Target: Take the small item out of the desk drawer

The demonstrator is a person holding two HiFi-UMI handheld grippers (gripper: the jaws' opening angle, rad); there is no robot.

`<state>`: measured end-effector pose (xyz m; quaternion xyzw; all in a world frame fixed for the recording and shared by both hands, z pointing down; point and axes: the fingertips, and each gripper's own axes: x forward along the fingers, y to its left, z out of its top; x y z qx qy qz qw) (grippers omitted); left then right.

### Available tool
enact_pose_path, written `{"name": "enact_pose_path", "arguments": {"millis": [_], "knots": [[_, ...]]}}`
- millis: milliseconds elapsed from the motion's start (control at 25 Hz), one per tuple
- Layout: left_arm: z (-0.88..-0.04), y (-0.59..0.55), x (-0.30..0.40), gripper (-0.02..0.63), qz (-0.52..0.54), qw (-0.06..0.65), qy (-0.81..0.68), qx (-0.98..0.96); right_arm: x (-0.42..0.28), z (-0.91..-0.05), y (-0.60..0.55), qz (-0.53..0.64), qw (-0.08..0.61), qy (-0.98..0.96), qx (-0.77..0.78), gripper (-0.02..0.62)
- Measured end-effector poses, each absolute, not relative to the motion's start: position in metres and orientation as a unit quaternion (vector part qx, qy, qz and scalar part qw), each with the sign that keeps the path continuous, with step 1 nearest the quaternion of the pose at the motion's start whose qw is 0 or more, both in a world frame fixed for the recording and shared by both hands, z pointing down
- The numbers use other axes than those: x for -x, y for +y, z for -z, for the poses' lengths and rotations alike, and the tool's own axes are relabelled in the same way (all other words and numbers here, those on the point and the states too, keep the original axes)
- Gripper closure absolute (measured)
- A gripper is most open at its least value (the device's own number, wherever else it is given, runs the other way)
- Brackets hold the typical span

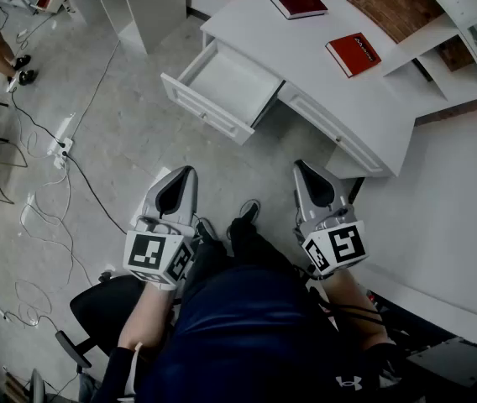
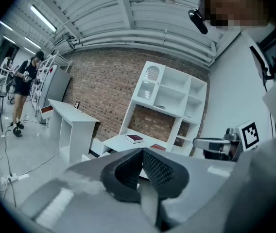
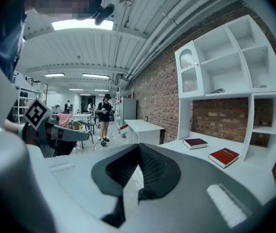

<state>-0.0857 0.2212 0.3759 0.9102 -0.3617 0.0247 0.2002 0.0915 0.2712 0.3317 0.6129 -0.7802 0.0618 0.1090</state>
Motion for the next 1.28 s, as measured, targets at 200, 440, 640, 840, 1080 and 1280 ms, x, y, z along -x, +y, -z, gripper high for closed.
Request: {"name": "enact_pose_path", "arguments": {"millis": [200, 440, 640, 840, 1080, 1280], "knots": [[-0.373, 0.226, 0.119, 0.603, -0.022, 0.202, -0.361, -0.91, -0.061, -0.327, 0.279, -0.062, 0.112, -0.779, -0.614, 0.594], [-0.362, 0.225, 0.144, 0.603, -0.012, 0.194, -0.376, -0.906, -0.048, -0.332, 0.274, -0.094, 0.096, -0.778, -0.613, 0.594], [-0.355, 0.222, 0.15, 0.603, -0.013, 0.17, -0.373, -0.912, -0.055, -0.326, 0.261, -0.093, 0.097, -0.77, -0.624, 0.592], [-0.363, 0.216, 0.159, 0.603, -0.027, 0.168, -0.375, -0.911, -0.066, -0.331, 0.248, -0.092, 0.105, -0.767, -0.626, 0.592], [-0.371, 0.191, 0.144, 0.603, -0.049, 0.171, -0.38, -0.908, -0.097, -0.352, 0.211, -0.122, 0.122, -0.768, -0.617, 0.592], [-0.378, 0.155, 0.133, 0.603, -0.068, 0.159, -0.4, -0.9, -0.112, -0.371, 0.172, -0.136, 0.107, -0.778, -0.604, 0.592]]}}
